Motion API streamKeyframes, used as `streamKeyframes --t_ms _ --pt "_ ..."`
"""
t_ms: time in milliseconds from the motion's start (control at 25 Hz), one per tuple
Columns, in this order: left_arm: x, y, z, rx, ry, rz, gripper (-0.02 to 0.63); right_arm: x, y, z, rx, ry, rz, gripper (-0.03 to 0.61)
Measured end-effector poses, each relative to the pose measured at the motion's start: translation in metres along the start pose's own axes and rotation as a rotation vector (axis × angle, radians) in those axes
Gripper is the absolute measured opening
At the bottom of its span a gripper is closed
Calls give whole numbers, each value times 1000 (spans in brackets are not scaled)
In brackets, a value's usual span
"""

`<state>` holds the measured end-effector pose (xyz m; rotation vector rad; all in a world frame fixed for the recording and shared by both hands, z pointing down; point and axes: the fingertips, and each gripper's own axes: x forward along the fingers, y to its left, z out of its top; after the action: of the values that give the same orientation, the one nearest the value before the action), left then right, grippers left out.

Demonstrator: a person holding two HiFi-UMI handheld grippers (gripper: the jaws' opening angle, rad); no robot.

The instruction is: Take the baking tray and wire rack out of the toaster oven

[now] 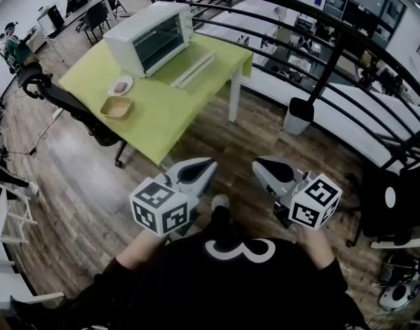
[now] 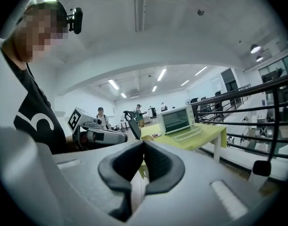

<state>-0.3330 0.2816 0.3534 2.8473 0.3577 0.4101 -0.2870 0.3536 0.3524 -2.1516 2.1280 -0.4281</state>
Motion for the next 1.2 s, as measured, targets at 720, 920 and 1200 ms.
streamKeyframes --t_ms 720,920,1200 --pt "153 268 128 -86 -22 88 11 239 -219 89 73 116 84 2" --pt "158 306 130 -161 -53 118 11 278 -241 94 105 110 138 2" --pt "177 358 147 -196 -108 200 12 334 -285 113 136 117 244 2"
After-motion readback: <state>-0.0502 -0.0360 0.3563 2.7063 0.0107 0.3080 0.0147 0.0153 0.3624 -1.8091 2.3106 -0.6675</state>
